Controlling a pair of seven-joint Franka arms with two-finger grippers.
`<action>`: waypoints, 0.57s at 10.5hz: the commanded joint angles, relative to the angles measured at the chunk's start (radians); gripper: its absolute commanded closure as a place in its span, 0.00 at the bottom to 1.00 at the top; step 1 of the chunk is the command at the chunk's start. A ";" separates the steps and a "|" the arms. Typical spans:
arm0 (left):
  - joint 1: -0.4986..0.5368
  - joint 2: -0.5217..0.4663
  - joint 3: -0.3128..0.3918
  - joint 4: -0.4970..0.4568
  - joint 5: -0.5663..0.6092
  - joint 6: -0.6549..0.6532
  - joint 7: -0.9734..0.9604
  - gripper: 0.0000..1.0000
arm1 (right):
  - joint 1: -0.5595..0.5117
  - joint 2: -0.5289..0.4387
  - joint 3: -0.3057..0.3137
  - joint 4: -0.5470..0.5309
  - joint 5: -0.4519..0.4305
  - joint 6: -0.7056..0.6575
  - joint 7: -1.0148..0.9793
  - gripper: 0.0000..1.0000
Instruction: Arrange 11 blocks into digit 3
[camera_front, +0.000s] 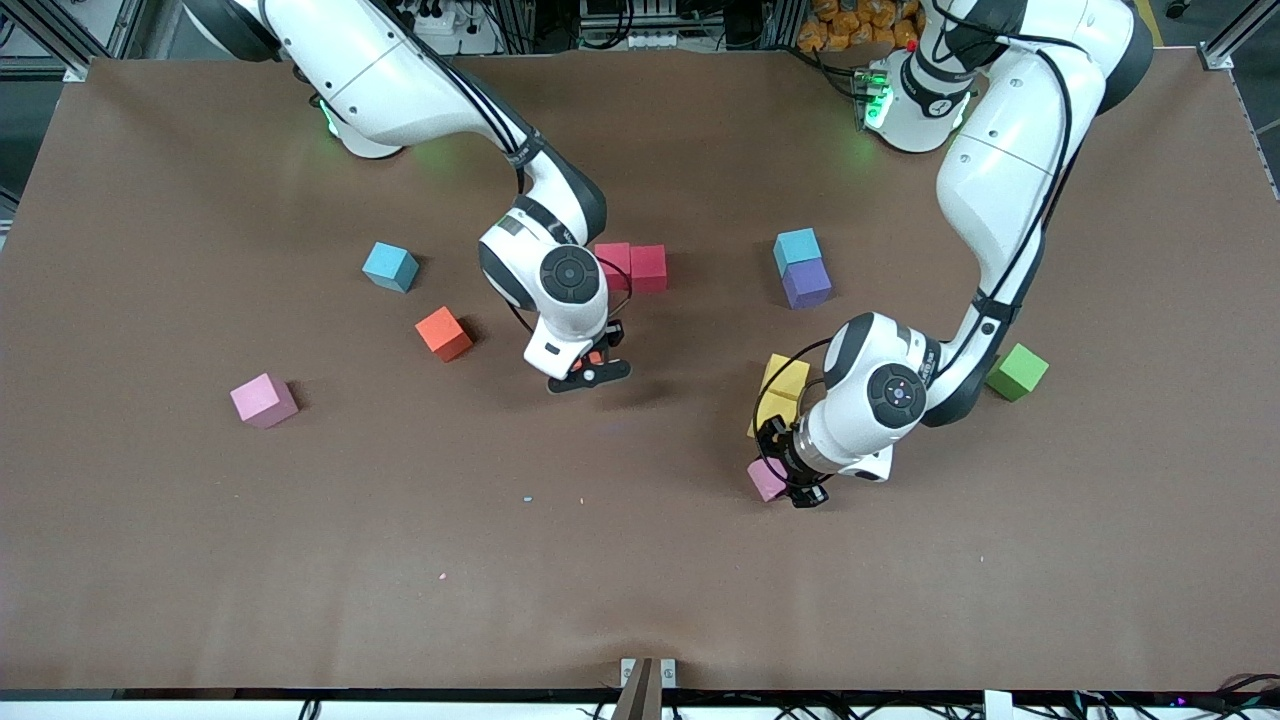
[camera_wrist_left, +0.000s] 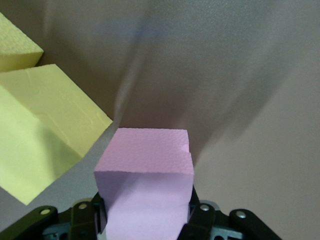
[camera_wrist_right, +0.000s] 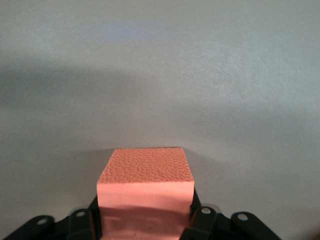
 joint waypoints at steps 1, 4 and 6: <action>0.000 -0.001 0.000 0.001 -0.012 -0.002 0.065 1.00 | -0.004 0.007 0.000 0.011 -0.017 0.005 0.106 0.00; -0.015 -0.001 0.000 0.001 -0.011 -0.002 0.102 1.00 | -0.014 -0.018 0.002 0.031 -0.009 -0.007 0.100 0.00; -0.029 -0.007 0.000 0.007 -0.005 -0.002 0.103 1.00 | -0.039 -0.054 0.006 0.040 0.021 -0.010 0.099 0.00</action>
